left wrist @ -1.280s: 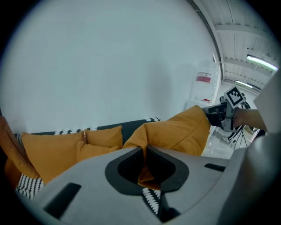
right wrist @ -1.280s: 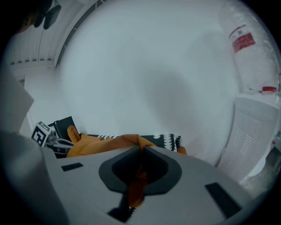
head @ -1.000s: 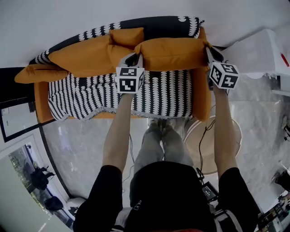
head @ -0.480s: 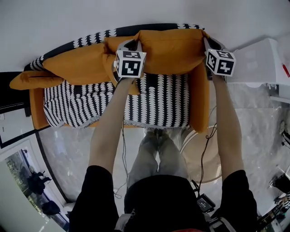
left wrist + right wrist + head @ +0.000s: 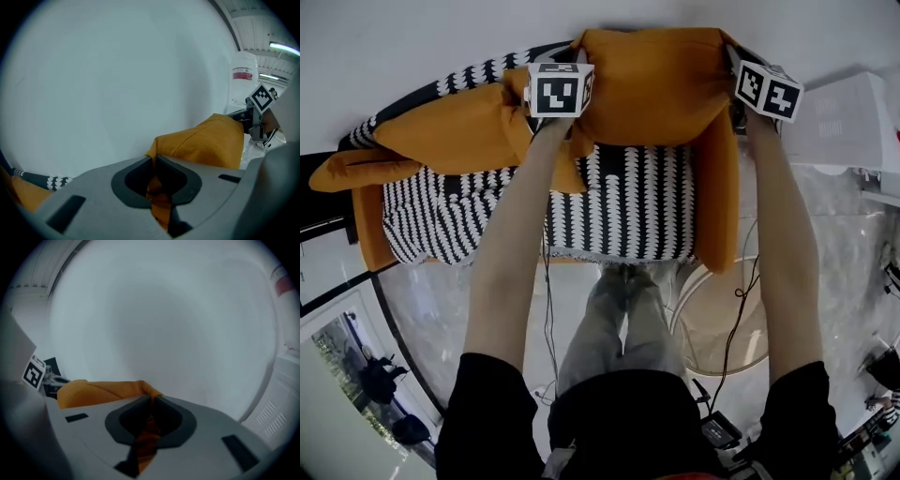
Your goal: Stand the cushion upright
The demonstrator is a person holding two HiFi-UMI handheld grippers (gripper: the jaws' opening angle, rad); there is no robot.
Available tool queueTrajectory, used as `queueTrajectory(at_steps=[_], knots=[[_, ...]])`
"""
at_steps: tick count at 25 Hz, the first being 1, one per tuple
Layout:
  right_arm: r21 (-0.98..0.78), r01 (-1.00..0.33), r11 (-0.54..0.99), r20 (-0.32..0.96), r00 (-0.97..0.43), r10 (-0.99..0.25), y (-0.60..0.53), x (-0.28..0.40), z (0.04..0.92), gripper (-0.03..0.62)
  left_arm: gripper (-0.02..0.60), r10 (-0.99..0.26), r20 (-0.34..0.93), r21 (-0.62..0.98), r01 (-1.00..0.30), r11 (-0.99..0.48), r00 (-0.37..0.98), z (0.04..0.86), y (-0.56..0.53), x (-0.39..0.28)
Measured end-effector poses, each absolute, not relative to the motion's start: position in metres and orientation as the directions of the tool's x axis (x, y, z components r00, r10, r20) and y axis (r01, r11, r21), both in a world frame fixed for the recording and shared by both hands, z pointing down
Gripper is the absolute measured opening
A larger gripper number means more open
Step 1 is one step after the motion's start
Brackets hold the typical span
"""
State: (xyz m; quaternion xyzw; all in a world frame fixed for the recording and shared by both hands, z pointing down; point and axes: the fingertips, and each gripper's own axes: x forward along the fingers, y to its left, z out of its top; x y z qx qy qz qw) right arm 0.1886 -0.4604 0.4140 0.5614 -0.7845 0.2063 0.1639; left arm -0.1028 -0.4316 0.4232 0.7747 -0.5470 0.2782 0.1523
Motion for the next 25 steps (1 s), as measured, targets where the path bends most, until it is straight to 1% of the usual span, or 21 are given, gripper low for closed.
queueTrajectory(at_steps=[3, 5, 6, 8, 10, 12, 16, 18, 19, 21, 23, 25], knots=[[-0.227, -0.945, 0.235, 0.476, -0.318, -0.82, -0.461, 0.196, 0.403, 0.02, 0.026, -0.78, 0.583, -0.094, -0.934, -0.344, 0.229, 0.424, -0.439, -0.103], [-0.3, -0.934, 0.192, 0.45, -0.316, -0.835, -0.454, 0.203, 0.397, 0.039, 0.026, -0.777, 0.594, -0.131, -0.929, -0.346, 0.206, 0.427, -0.44, -0.104], [-0.336, -0.927, 0.166, 0.424, -0.306, -0.852, -0.45, 0.209, 0.391, 0.059, 0.026, -0.773, 0.602, -0.143, -0.926, -0.35, 0.199, 0.428, -0.439, -0.104], [-0.394, -0.91, 0.126, 0.36, -0.28, -0.89, -0.441, 0.227, 0.373, 0.141, 0.026, -0.763, 0.617, -0.153, -0.921, -0.357, 0.193, 0.428, -0.44, -0.103], [-0.386, -0.913, 0.136, 0.336, -0.277, -0.9, -0.43, 0.238, 0.356, 0.141, 0.026, -0.756, 0.623, -0.139, -0.922, -0.361, 0.202, 0.426, -0.441, -0.102], [-0.337, -0.925, 0.173, 0.346, -0.293, -0.891, -0.418, 0.24, 0.345, 0.141, 0.028, -0.747, 0.624, -0.101, -0.924, -0.369, 0.23, 0.422, -0.44, -0.103], [-0.307, -0.919, 0.246, 0.336, -0.346, -0.876, -0.395, 0.224, 0.325, 0.14, 0.031, -0.72, 0.608, 0.029, -0.916, -0.4, 0.334, 0.409, -0.429, -0.113], [-0.295, -0.912, 0.284, 0.321, -0.375, -0.87, -0.381, 0.214, 0.314, 0.14, 0.047, -0.714, 0.596, 0.077, -0.911, -0.405, 0.368, 0.398, -0.416, -0.119], [-0.293, -0.907, 0.302, 0.313, -0.389, -0.866, -0.374, 0.209, 0.309, 0.14, 0.062, -0.722, 0.586, 0.072, -0.911, -0.406, 0.368, 0.39, -0.41, -0.123], [-0.293, -0.894, 0.338, 0.299, -0.421, -0.856, -0.361, 0.195, 0.299, 0.14, 0.114, -0.759, 0.558, 0.001, -0.915, -0.404, 0.336, 0.367, -0.399, -0.134], [-0.295, -0.883, 0.366, 0.284, -0.447, -0.848, -0.351, 0.182, 0.289, 0.14, 0.12, -0.782, 0.536, -0.063, -0.909, -0.411, 0.317, 0.342, -0.388, -0.141], [-0.311, -0.874, 0.375, 0.269, -0.459, -0.847, -0.339, 0.172, 0.283, 0.14, 0.12, -0.799, 0.509, -0.081, -0.906, -0.414, 0.32, 0.319, -0.374, -0.144]])
